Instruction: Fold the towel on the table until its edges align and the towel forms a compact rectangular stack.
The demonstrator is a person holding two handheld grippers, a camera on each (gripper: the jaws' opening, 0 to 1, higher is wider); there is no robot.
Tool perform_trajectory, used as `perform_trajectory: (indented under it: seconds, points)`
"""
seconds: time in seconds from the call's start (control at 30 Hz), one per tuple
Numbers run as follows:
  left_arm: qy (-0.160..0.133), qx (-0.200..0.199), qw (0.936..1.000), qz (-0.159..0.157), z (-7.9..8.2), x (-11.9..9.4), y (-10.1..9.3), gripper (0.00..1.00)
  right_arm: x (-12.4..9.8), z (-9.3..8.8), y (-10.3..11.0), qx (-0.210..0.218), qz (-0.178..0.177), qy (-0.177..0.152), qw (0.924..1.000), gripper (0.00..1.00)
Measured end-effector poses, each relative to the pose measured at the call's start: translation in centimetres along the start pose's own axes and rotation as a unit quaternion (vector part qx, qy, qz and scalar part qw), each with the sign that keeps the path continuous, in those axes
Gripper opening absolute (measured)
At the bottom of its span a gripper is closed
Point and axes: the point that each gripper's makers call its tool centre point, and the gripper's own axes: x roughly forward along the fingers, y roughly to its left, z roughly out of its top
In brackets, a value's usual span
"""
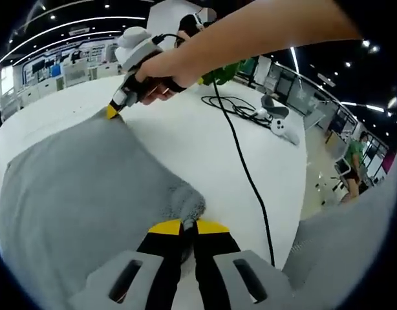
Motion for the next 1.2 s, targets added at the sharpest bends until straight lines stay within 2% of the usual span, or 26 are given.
perform_trajectory:
  seconds: [0.13, 0.37, 0.43, 0.67, 0.87, 1.0, 1.2]
  points:
    - [-0.020, -0.024, 0.9995, -0.010, 1.7, -0.1, -0.7, 0.05, -1.5, 0.2, -0.3, 0.012, -0.003, -0.002, 0.9999, 0.01]
    - [-0.043, -0.013, 0.9987, -0.022, 4.5, -0.4, -2.2, 0.05, -5.2, 1.0, -0.7, 0.015, -0.015, -0.004, 0.9998, 0.01]
    - [-0.048, -0.008, 0.9985, -0.026, 5.0, -0.5, -2.6, 0.05, -5.4, 1.0, -0.9, 0.016, -0.018, -0.004, 0.9997, 0.01]
    - [-0.078, -0.007, 0.9961, -0.040, 7.5, -1.4, -3.8, 0.05, -8.5, 1.4, -2.4, 0.029, -0.037, -0.009, 0.9989, 0.00]
    - [-0.105, -0.011, 0.9932, -0.050, 9.4, -2.8, -4.5, 0.05, -10.1, 1.9, -3.3, 0.038, -0.050, -0.012, 0.9980, 0.00]
    - [-0.131, -0.010, 0.9898, -0.056, 10.6, -4.1, -4.8, 0.05, -11.6, 2.9, -3.5, 0.042, -0.059, -0.013, 0.9973, 0.00]
    - [-0.158, -0.014, 0.9863, -0.046, 11.4, -6.3, -4.1, 0.05, -13.1, 4.4, -3.1, 0.059, -0.075, -0.018, 0.9953, 0.00]
